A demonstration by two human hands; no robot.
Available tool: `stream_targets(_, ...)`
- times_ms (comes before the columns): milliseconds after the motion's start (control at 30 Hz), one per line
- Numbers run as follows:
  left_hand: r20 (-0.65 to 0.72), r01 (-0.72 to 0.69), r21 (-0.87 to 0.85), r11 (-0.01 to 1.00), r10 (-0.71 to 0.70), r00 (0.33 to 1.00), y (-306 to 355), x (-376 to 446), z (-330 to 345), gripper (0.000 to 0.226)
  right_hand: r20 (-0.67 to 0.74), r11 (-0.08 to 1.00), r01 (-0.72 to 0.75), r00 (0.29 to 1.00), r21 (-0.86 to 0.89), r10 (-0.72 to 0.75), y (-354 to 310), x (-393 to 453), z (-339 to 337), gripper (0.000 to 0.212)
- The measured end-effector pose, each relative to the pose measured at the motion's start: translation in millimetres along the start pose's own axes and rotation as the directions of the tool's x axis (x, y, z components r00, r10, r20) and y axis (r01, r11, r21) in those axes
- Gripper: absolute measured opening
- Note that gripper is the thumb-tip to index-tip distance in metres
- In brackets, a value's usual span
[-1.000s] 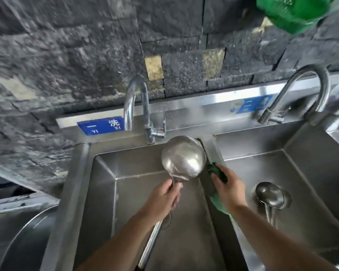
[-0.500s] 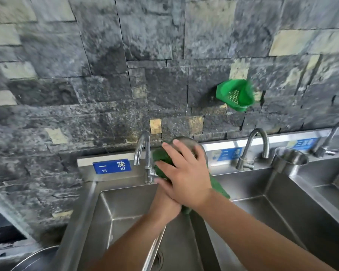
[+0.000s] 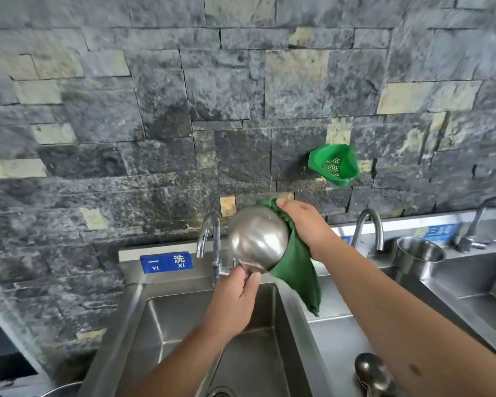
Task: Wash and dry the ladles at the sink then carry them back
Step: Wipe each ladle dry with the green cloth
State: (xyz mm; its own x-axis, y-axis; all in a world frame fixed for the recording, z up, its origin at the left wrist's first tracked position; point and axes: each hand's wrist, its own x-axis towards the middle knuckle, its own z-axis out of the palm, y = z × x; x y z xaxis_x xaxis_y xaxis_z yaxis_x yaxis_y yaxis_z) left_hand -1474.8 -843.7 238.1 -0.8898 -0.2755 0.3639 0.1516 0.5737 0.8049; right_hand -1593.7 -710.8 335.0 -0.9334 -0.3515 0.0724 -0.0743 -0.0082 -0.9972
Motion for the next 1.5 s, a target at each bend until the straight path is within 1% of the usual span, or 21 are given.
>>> stream_targets(67,-0.003,0.011,-0.071,0.997,-0.011,1.0,1,11,3,0.031,-0.034,0.971,-0.053,0.997,0.235,0.063,20,-3,5,0.04)
stream_targets(133,0.018,0.045,-0.103,0.994,-0.043,0.999,2,23,7,0.034,-0.13,0.96,0.066,0.991,0.272,-0.031,36,-6,13,0.037)
stream_targets(233,0.076,0.12,-0.139,0.983,-0.11,0.991,0,33,13,0.032,-0.296,0.94,0.341,0.896,-0.021,-0.332,53,-20,20,0.037)
stream_targets(300,0.085,0.148,-0.125,0.981,-0.138,0.987,3,37,17,0.029,-0.254,0.854,0.423,0.828,-0.303,-0.501,66,-21,21,0.049)
stream_targets(367,0.113,0.107,-0.095,0.99,-0.096,0.989,13,37,20,0.013,-0.066,0.65,0.507,0.758,-0.565,-0.649,75,-23,24,0.051)
stream_targets(400,0.148,0.054,-0.064,0.996,-0.044,0.988,12,37,23,0.012,0.065,0.464,0.572,0.674,-0.676,-0.736,79,-21,26,0.046)
stream_targets(467,0.221,0.008,-0.011,1.0,-0.005,0.975,9,35,26,0.019,0.286,0.112,0.631,0.493,-0.767,-0.821,79,-19,28,0.031)
stream_targets(500,0.251,0.014,0.002,1.0,-0.014,0.968,3,34,27,0.019,0.346,0.03,0.625,0.471,-0.78,-0.811,76,-16,27,0.027)
stream_targets(533,0.263,0.015,0.018,1.0,-0.019,0.965,-4,35,27,0.017,0.357,0.007,0.599,0.487,-0.801,-0.797,71,-13,24,0.027)
stream_targets(600,0.254,0.015,0.087,0.996,-0.037,0.967,-12,37,26,0.011,0.277,0.117,0.521,0.615,-0.846,-0.738,61,-6,19,0.034)
stream_targets(667,0.246,0.024,0.123,0.992,-0.054,0.968,-18,35,24,0.007,0.111,0.411,0.432,0.785,-0.803,-0.609,53,1,11,0.035)
stream_targets(700,0.253,0.028,0.125,0.992,-0.059,0.966,-18,32,22,0.014,0.031,0.559,0.374,0.849,-0.74,-0.527,52,5,6,0.033)
stream_targets(800,0.306,0.082,0.111,0.99,-0.112,0.945,-27,29,20,0.031,-0.153,0.847,0.208,0.936,-0.488,-0.318,59,10,-6,0.025)
stream_targets(900,0.373,0.204,0.006,0.979,-0.191,0.908,-23,32,15,0.035,-0.274,0.99,0.006,0.961,-0.142,-0.045,83,13,-10,0.024)
stream_targets(1033,0.454,0.353,-0.181,0.918,-0.24,0.858,-19,32,7,0.028,-0.314,0.959,-0.203,0.914,0.196,0.257,107,5,-15,0.028)
stream_targets(1067,0.48,0.415,-0.272,0.868,-0.252,0.84,-20,32,5,0.024,-0.313,0.935,-0.241,0.895,0.259,0.318,112,1,-16,0.026)
stream_targets(1167,0.595,0.621,-0.483,0.617,-0.289,0.75,-20,34,-4,0.014,-0.307,0.831,-0.316,0.821,0.458,0.482,118,-11,-20,0.032)
stream_targets(1233,0.601,0.656,-0.494,0.57,-0.321,0.732,-22,35,-7,0.017,-0.267,0.752,-0.29,0.81,0.592,0.522,115,-14,-22,0.039)
stream_targets(1367,0.496,0.643,-0.405,0.649,-0.435,0.751,-18,37,-3,0.009,-0.226,0.675,-0.151,0.871,0.722,0.437,85,-21,-27,0.041)
stream_targets(1433,0.433,0.588,-0.333,0.737,-0.434,0.79,-15,35,0,0.006,-0.261,0.697,-0.041,0.91,0.716,0.322,66,-24,-27,0.041)
stream_targets(1500,0.422,0.567,-0.281,0.774,-0.431,0.798,-12,34,2,0.012,-0.373,0.776,0.152,0.921,0.612,0.114,49,-27,-23,0.032)
